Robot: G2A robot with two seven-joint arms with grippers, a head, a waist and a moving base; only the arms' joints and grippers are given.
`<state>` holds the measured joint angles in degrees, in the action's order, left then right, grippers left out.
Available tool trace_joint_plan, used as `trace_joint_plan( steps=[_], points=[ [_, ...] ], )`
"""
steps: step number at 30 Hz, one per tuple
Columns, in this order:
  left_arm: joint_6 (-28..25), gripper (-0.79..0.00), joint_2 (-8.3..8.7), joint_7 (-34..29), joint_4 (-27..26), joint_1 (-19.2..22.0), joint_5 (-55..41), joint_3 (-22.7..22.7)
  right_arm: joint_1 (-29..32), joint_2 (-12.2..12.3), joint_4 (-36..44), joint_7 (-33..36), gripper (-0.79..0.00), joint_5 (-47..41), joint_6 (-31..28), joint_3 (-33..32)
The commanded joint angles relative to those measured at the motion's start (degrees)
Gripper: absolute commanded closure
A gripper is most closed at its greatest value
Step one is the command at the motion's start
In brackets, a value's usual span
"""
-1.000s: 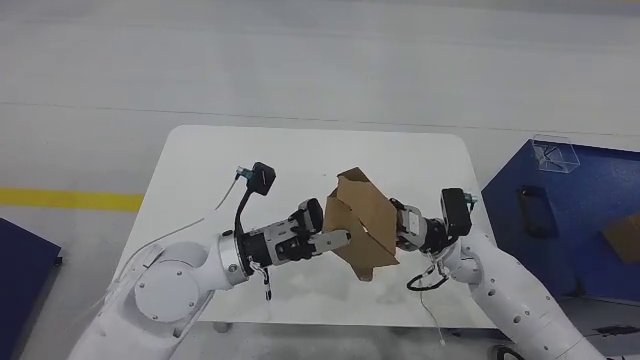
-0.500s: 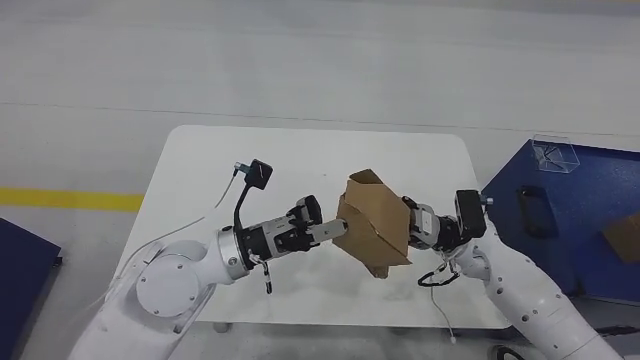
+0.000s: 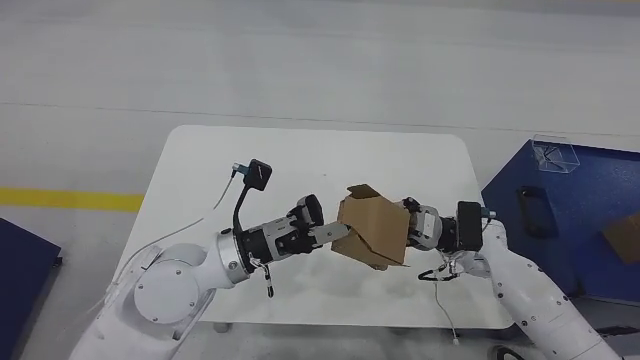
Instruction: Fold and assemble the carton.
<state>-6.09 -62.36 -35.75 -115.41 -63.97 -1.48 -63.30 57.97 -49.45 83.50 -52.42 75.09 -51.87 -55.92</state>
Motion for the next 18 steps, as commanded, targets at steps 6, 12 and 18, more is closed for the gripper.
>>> trace_joint_plan(
  steps=[6, 12, 18],
  points=[
    [3.17, -0.785, -0.26, -0.42, 0.27, 1.48, -0.22, -0.16, 0.36, -0.02, 0.14, -0.89, 0.000, 2.37, 0.91, -0.22],
    [3.20, -0.785, -0.28, -0.52, -1.26, 0.81, 0.72, -0.42, 0.36, -0.09, -0.97, -1.85, 0.000, 5.81, 1.87, -0.61],
    [3.20, -0.785, -0.46, -0.94, -1.56, 0.36, 1.75, 0.72, 0.41, -0.45, -1.22, -2.22, 0.000, 7.45, 2.23, -0.31]
  ],
)
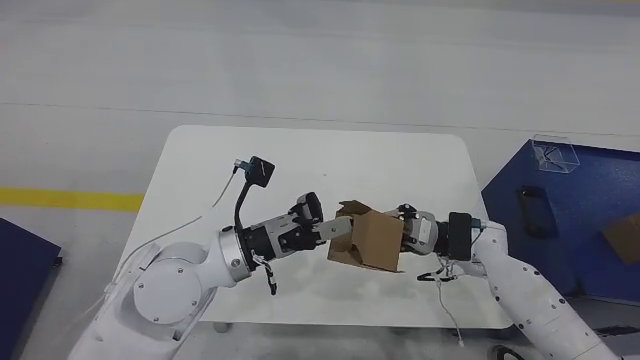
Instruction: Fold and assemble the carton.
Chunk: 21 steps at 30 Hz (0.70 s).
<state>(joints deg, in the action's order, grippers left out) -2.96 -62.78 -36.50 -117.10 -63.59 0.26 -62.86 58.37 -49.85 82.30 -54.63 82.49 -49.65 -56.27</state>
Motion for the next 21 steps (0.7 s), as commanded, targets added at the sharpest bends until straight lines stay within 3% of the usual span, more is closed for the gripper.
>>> trace_joint_plan(
  steps=[1, 15, 21],
  points=[
    [0.29, -0.785, -0.09, -0.28, 0.33, 0.16, 0.35, 0.53, -0.02, -0.11, -0.04, -0.01, 0.000, 0.18, 0.01, 0.10],
    [1.01, -0.785, -0.91, 1.60, 0.76, 1.33, 5.62, 3.81, 0.20, -0.64, 0.38, 0.85, 0.000, -0.58, -0.85, 0.24],
    [1.05, -0.785, -0.81, 3.66, -0.88, -0.33, 3.06, 0.55, 0.20, -0.95, -0.51, 1.65, 0.000, -5.97, -1.65, -0.22]
  ],
)
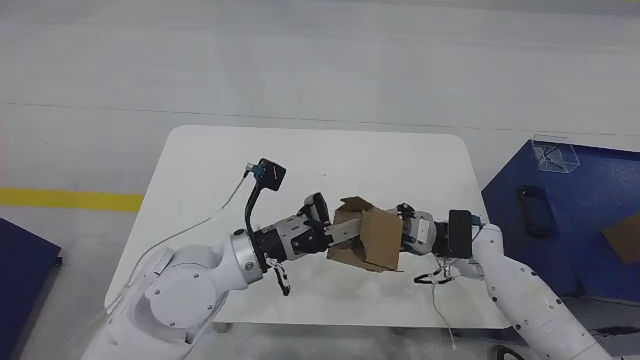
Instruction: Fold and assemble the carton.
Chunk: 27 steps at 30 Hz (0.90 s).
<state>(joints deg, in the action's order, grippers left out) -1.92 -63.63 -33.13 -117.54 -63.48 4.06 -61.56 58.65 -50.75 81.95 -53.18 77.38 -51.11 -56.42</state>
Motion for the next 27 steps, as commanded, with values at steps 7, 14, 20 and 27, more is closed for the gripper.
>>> trace_joint_plan(
  steps=[7, 14, 20, 27],
  points=[
    [0.07, -0.785, 0.64, -3.00, -2.96, -3.70, -1.99, -3.81, -0.08, -0.39, 0.11, 1.81, 0.000, -4.14, -1.80, -0.32],
    [-1.41, -0.785, 0.55, -4.14, -3.17, -4.07, -0.72, -2.49, 0.24, -0.64, 0.41, 2.30, 0.000, -4.12, -2.29, -0.90],
    [0.60, -0.785, 0.43, -4.63, -2.20, -3.67, 1.11, -1.66, 0.74, -0.84, 1.36, 2.55, 0.000, -3.45, -2.54, -1.25],
    [3.00, -0.785, 0.05, -5.55, -1.05, -2.24, 2.78, 0.58, 1.91, -0.75, 3.52, 3.15, 0.000, -3.47, -3.14, -2.00]
  ],
)
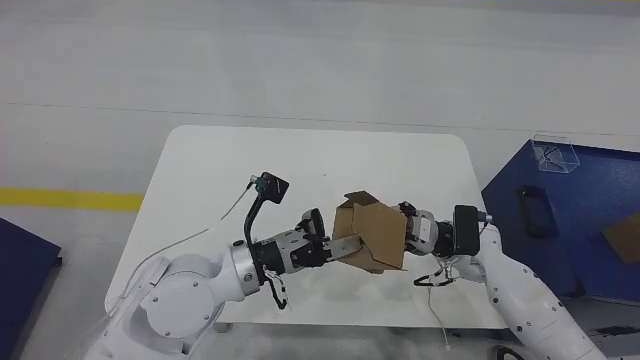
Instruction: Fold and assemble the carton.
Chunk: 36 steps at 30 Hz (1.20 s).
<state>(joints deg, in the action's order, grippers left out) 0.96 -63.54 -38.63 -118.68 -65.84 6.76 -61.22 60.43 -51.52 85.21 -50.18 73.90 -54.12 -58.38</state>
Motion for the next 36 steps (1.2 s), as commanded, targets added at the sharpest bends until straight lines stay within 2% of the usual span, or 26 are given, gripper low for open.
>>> trace_joint_plan(
  steps=[1, 5, 10, 17, 21, 29, 36],
  points=[
    [0.20, -0.785, -0.10, -0.02, 0.19, 0.26, 0.19, 0.48, 0.29, 0.02, 0.63, 0.34, 0.000, -0.09, -0.33, -0.07],
    [-0.41, -0.785, -0.27, 0.21, 0.28, 0.60, 0.31, 0.98, 0.80, 0.03, 1.19, 1.16, 0.000, -1.23, -1.14, -0.27],
    [-2.47, -0.785, -0.22, 1.60, -0.60, -0.48, -1.77, -0.96, 0.67, -0.15, 0.78, 3.90, 0.000, -5.77, -3.88, 2.11],
    [-5.89, -0.785, 0.42, 3.99, -0.91, -4.03, -8.64, -9.45, -4.82, 0.61, -0.66, 4.73, 0.000, -14.45, -3.88, 15.35],
    [-6.55, -0.785, 0.72, 5.99, 0.87, -5.13, -7.46, -13.26, -10.05, 1.91, -0.68, 6.22, 0.000, -18.50, -3.88, 23.54],
    [-7.86, -0.785, 0.97, -1.62, 4.22, -3.11, -8.14, -12.58, -18.66, 4.74, -0.54, 4.52, 0.000, -19.69, -3.88, 33.98],
    [-8.00, -0.785, 1.05, -5.38, 5.04, -1.90, -9.31, -11.76, -22.16, 6.21, -0.44, 3.89, 0.000, -22.70, -3.88, 37.35]
  ],
)
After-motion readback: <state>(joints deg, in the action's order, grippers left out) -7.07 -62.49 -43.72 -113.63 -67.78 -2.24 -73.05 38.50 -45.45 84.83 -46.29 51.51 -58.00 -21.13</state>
